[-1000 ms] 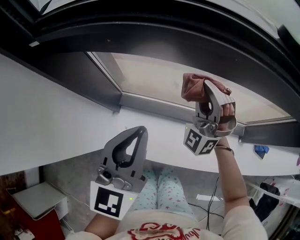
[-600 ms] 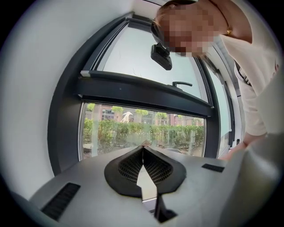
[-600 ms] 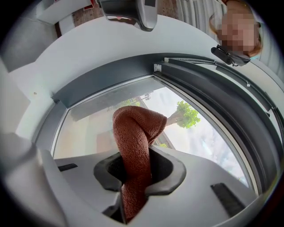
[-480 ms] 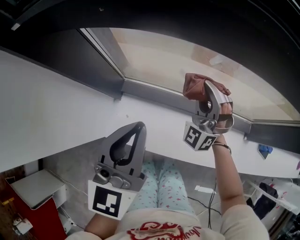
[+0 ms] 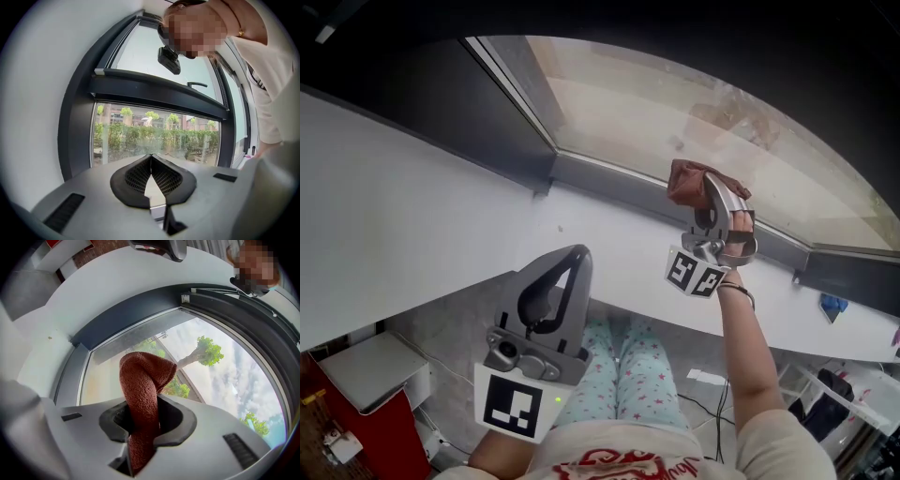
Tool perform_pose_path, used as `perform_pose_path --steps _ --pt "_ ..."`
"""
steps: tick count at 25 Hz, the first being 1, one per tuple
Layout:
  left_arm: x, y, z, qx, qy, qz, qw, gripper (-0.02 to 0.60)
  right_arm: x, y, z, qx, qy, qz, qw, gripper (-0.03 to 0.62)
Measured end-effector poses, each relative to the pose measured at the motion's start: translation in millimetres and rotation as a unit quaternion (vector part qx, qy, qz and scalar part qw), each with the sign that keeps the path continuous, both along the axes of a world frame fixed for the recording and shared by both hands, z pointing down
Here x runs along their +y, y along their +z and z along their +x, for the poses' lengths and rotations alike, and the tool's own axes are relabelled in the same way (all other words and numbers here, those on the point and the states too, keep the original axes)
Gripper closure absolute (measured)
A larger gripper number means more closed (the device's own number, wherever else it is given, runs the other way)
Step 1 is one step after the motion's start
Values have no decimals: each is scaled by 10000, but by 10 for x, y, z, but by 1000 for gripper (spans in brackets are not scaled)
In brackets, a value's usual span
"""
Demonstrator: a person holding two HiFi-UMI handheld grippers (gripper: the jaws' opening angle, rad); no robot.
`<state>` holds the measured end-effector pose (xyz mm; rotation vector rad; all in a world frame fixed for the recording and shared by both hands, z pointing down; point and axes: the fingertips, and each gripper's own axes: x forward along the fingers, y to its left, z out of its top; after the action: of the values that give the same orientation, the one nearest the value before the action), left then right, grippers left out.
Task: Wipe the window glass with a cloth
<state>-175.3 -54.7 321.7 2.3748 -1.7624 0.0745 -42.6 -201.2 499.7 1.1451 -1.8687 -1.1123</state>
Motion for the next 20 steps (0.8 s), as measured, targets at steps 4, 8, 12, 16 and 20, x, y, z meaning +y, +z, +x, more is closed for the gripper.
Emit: perform_pose_path --steps 4,8,12,16,20 --pt "22 58 -57 -62 -56 -54 10000 560 0 195 -41 -45 26 -201 9998 505" --pt "13 55 -93 -94 -71 -55 9999 560 -7 568 -57 210 43 -637 9977 505" --pt "3 71 -129 -146 -142 -83 9998 560 -24 879 -25 366 6 -925 9950 500" --pt "40 123 -138 -172 -185 -132 9996 560 -41 1141 -40 326 49 -1260 9915 499" --pt "137 176 -168 -197 -189 -206 9994 560 -33 1272 -93 190 125 -1443 9893 500"
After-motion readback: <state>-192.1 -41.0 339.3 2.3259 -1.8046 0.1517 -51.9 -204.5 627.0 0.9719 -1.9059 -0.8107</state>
